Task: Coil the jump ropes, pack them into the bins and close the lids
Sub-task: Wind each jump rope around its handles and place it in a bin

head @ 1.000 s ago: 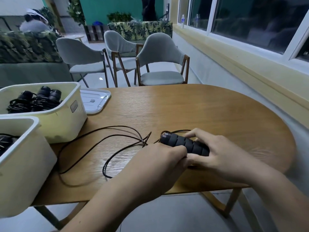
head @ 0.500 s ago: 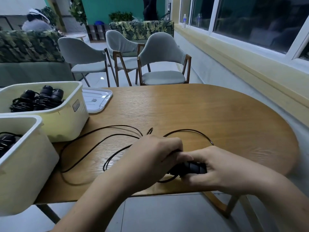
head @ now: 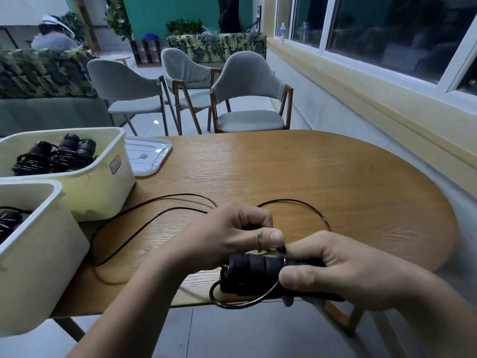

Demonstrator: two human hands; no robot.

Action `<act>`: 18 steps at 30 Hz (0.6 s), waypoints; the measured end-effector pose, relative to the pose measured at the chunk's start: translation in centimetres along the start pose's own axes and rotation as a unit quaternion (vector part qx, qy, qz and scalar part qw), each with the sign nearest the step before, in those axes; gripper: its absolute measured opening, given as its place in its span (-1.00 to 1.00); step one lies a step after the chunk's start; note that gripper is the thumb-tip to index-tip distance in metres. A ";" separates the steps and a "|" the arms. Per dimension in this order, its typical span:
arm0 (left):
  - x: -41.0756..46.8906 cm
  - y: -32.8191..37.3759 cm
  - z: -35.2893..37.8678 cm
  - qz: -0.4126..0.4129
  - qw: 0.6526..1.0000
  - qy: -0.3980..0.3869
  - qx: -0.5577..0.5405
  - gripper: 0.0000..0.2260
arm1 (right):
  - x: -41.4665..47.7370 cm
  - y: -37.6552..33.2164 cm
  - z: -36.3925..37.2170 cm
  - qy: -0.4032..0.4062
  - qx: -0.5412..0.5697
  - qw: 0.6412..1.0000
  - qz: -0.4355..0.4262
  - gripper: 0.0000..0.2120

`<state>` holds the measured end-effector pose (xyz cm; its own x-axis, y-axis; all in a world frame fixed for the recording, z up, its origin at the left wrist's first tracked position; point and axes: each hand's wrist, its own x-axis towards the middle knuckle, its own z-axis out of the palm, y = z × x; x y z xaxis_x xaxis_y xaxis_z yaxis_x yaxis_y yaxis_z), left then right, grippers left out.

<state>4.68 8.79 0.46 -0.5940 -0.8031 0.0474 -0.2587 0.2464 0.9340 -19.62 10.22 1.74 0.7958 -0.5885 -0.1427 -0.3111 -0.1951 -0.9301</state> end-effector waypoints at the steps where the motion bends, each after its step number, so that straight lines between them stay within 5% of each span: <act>1: 0.3 0.1 0.2 0.005 1.000 -0.004 -0.019 -0.61 | -0.1 0.1 -0.2 0.002 0.022 1.000 -0.009 -0.70; 4: 0.3 0.7 0.8 0.030 0.998 0.023 -0.043 -0.63 | -0.2 0.2 -0.6 0.025 0.098 0.994 -0.040 -0.65; 6: 0.1 0.9 1.2 0.021 0.997 0.060 0.050 -0.73 | -0.2 0.5 -0.8 0.047 0.131 0.989 -0.055 -0.62; 8: 0.3 0.7 1.5 -0.006 0.983 0.091 0.158 -0.60 | -0.3 0.7 -1.1 0.067 0.148 0.985 -0.066 -0.58; 12: 0.9 -0.4 1.8 -0.034 0.966 0.139 0.216 -0.64 | -0.8 0.6 -2.0 0.115 0.175 0.976 -0.061 -0.47; 18: 0.7 -1.1 3.1 -0.059 0.943 0.105 0.310 -0.71 | -0.7 0.9 -2.4 0.216 0.160 0.963 -0.006 -0.36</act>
<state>2.19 9.63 -1.61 -0.3863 -0.9184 0.0858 -0.7478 0.3662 0.5538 -21.71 8.56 1.77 0.4865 -0.8727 -0.0416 -0.0729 0.0069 -0.9973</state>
